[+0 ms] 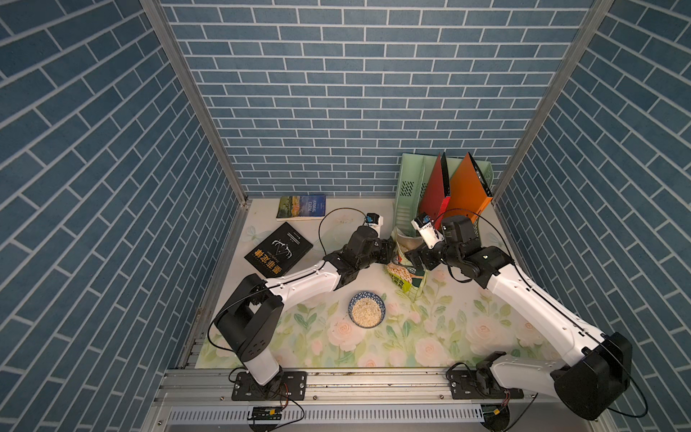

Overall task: Pour the oats into the breakfast bowl
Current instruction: Close the oats bag at the center of the board.

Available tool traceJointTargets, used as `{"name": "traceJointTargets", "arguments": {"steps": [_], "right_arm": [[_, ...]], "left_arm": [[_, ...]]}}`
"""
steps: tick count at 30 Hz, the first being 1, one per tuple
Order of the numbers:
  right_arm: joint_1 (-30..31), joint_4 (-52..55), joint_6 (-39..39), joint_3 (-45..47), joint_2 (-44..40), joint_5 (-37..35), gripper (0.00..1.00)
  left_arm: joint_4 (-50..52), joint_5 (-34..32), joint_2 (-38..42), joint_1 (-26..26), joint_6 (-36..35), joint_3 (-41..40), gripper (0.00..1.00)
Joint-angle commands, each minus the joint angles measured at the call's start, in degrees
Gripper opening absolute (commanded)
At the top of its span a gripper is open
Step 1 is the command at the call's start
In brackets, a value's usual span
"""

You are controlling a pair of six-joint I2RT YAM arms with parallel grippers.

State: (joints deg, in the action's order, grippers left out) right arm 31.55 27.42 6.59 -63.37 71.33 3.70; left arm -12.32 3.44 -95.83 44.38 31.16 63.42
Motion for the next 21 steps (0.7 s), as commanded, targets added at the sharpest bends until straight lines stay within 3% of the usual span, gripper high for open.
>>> {"name": "traceJointTargets", "arguments": {"steps": [1, 12, 21], "right_arm": [[0.00, 3.96, 3.02, -1.42, -0.61, -0.82, 1.00], [0.00, 1.08, 1.55, -1.46, -8.31, 4.97, 1.00], [-0.03, 7.62, 3.78, -1.13, -3.31, 5.45, 1.00]], "left_arm": [[0.44, -1.12, -0.92, 0.36, 0.30, 1.40, 0.40], [0.80, -1.11, -0.60, 0.36, 0.59, 1.10, 0.39], [1.49, -1.50, 0.61, 0.36, 0.36, 0.70, 0.39]]}}
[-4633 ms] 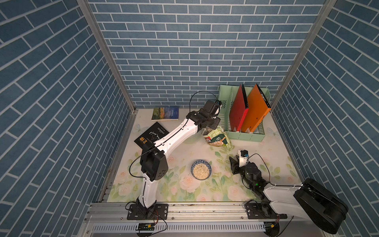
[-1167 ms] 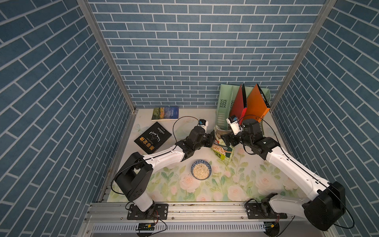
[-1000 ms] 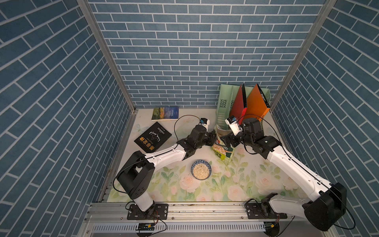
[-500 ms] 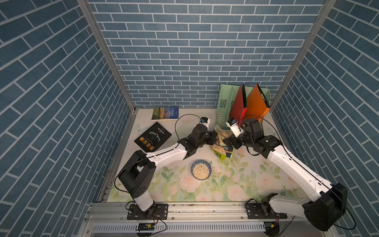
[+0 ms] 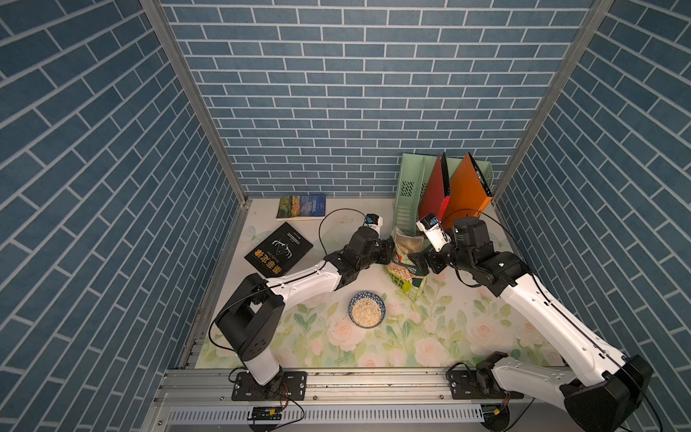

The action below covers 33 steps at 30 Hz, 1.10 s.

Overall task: Pour the oats into the breakfast bowl
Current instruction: Close the oats bag at the center of the board.

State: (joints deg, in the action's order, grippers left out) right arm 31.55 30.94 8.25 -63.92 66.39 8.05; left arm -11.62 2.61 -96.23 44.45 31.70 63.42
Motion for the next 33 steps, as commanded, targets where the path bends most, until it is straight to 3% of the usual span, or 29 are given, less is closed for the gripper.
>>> {"name": "traceJointTargets", "arguments": {"steps": [1, 14, 15, 16, 18, 20, 32, 33], "right_arm": [[0.00, 4.10, 2.27, -0.59, 2.17, 1.10, 1.00], [-0.06, -0.62, 3.46, -3.15, 12.28, -1.78, 0.98], [0.02, -0.57, 3.19, -3.79, 12.61, -1.94, 0.92], [0.01, -0.38, 2.91, -4.48, 12.78, -1.75, 0.78], [0.03, 0.55, 2.84, -5.64, 12.41, -0.42, 0.34], [0.09, 1.02, 1.83, -5.84, 10.95, 0.06, 0.02], [0.79, 0.98, -4.31, 4.50, 3.15, 0.80, 0.00], [0.79, 1.12, -4.71, 4.58, 2.95, 1.64, 0.10]], "left_arm": [[0.88, -0.74, 1.08, 0.35, -0.22, 0.66, 0.39], [0.60, -1.03, 2.57, 0.25, 0.43, -0.26, 0.42], [0.53, -0.95, 2.54, 0.31, 0.46, -0.33, 0.43], [0.54, -0.91, 2.55, 0.29, 0.47, -0.31, 0.43], [0.54, -1.01, 2.57, 0.24, 0.49, -0.31, 0.43], [0.41, -1.47, 2.65, 0.31, 0.70, -0.48, 0.43], [-1.08, -1.22, 3.33, 0.53, 2.61, -2.18, 0.42], [-1.31, -0.75, 3.28, 0.67, 2.61, -2.38, 0.41]]}}
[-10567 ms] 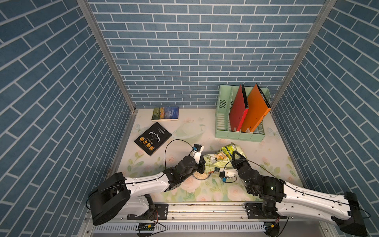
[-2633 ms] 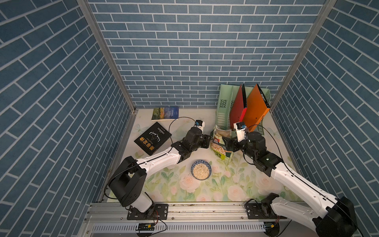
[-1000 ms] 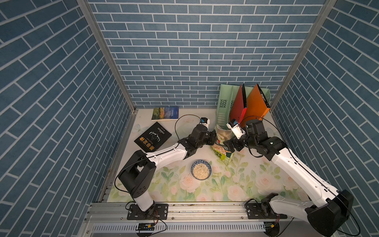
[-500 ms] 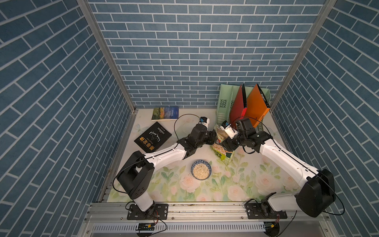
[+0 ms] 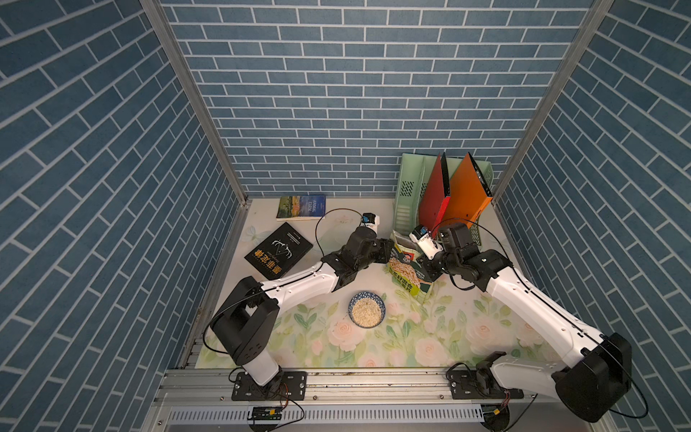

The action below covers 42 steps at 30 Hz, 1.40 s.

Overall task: Pour the oats into the breakfast bowl
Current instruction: Close the oats bag at the center of the board.

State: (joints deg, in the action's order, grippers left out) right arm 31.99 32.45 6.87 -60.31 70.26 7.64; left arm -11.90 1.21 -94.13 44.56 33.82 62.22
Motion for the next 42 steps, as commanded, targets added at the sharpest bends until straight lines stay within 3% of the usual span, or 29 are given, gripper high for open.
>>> {"name": "traceJointTargets", "arguments": {"steps": [1, 3, 5, 13, 15, 16, 18, 19, 26, 30, 31, 33, 36, 39, 42], "right_arm": [[0.33, -0.41, -3.43, 0.99, -1.24, 2.70, 0.20], [0.28, -1.09, -3.01, 1.01, -1.81, 1.62, 0.42], [0.27, -1.68, -1.93, 0.45, -1.21, -1.05, 0.54], [0.29, -1.22, 3.26, -7.21, 8.06, -4.18, 0.61], [0.23, -1.45, 3.57, -8.83, 9.11, -2.03, 0.55], [0.26, -1.47, 3.66, -9.13, 9.07, -0.51, 0.46], [0.27, -0.91, 3.47, -9.39, 8.35, 1.77, 0.10], [0.14, -0.51, 3.11, -9.26, 7.53, 2.36, 0.00], [0.27, -0.81, -2.31, -3.44, -1.68, 3.65, 0.00], [0.18, -0.96, -3.66, -0.54, -2.88, 4.65, 0.00], [0.21, -1.17, -3.68, 0.02, -2.81, 4.53, 0.01], [0.27, -1.92, -3.54, 0.69, -2.36, 3.63, 0.32], [0.26, -2.78, -2.57, -0.20, -0.39, 3.27, 0.53], [0.27, -3.23, -1.85, -2.42, 2.64, 3.87, 0.63], [0.26, -3.84, -1.19, -3.94, 5.21, 3.75, 0.67]], "left_arm": [[-1.35, 1.10, 1.14, 0.66, 0.61, -1.49, 0.40], [-1.98, 1.51, 1.30, 1.01, 0.57, -1.99, 0.40], [-2.36, 1.68, 1.42, 1.37, 0.67, -2.33, 0.40], [-3.72, 2.39, 1.48, 2.38, 0.78, -2.89, 0.40], [-3.68, 2.43, 1.29, 2.46, 0.80, -2.78, 0.40], [-3.66, 2.26, 1.26, 2.45, 0.81, -2.72, 0.40], [-3.73, 1.90, 1.24, 2.49, 0.89, -2.59, 0.40], [-3.74, 1.87, 1.04, 2.47, 0.88, -2.46, 0.40], [-3.39, 0.89, 0.39, 2.47, 1.16, -1.29, 0.40], [-3.48, 1.26, 0.15, 2.51, 1.30, -1.13, 0.40], [-3.41, 1.39, 0.00, 2.55, 1.25, -1.13, 0.40], [-3.39, 1.59, 0.04, 2.62, 1.21, -1.21, 0.40], [-3.39, 2.03, 0.04, 2.71, 1.24, -1.25, 0.40], [-3.30, 1.85, 0.15, 2.82, 1.20, -1.24, 0.40], [-3.22, 1.80, 0.22, 2.91, 1.21, -1.11, 0.40]]}}
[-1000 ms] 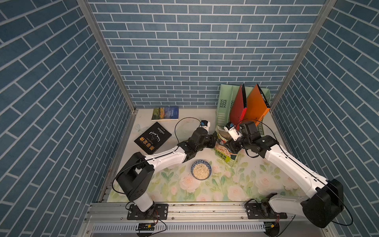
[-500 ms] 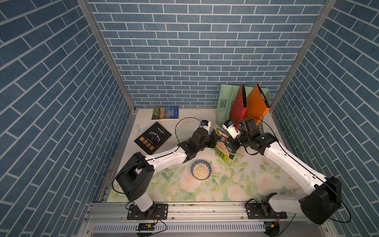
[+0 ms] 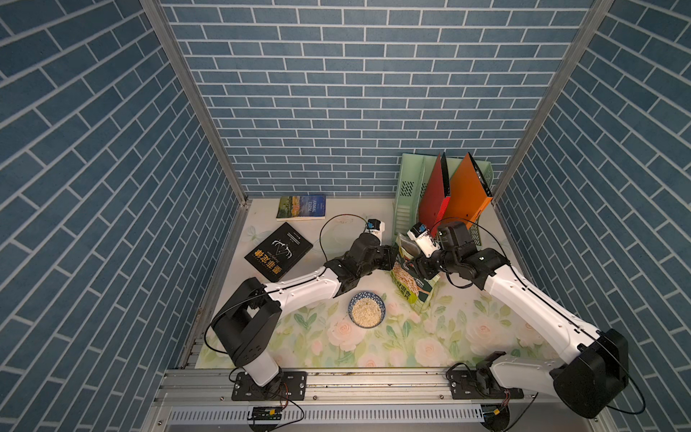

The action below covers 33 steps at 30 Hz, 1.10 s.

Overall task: Pour the oats into the breakfast bowl
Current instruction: Close the oats bag at the center of the board.

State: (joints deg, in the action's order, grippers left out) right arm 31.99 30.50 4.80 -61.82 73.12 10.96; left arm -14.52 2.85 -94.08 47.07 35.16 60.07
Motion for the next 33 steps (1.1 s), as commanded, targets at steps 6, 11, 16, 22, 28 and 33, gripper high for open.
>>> {"name": "traceJointTargets", "arguments": {"steps": [6, 11, 16, 22, 28, 33], "right_arm": [[0.27, -1.71, 1.35, -4.77, 4.47, 0.43, 0.32], [0.25, -1.18, 0.05, -2.96, -0.67, -1.34, 0.00], [0.27, -0.93, -1.57, -1.12, -3.49, -1.09, 0.00], [0.27, -2.93, -1.07, -1.87, -0.03, -1.00, 0.44], [0.27, -3.57, 0.54, -3.86, 5.81, -1.04, 0.45], [0.39, -7.19, -0.85, -3.85, 4.81, -3.07, 0.00]], "left_arm": [[-0.38, -1.17, 0.74, 0.45, -0.27, 0.84, 0.40], [-0.68, -1.04, 0.13, 0.47, -0.18, 1.09, 0.40], [-1.18, -1.03, 0.68, 0.48, -0.01, 0.30, 0.40], [-1.13, -1.14, 1.65, 0.48, -0.11, -0.51, 0.40], [-1.46, -2.30, 3.44, 0.50, -0.35, -2.22, 0.40], [-1.54, -3.86, 5.71, 0.46, -1.94, -3.71, 0.41]]}}
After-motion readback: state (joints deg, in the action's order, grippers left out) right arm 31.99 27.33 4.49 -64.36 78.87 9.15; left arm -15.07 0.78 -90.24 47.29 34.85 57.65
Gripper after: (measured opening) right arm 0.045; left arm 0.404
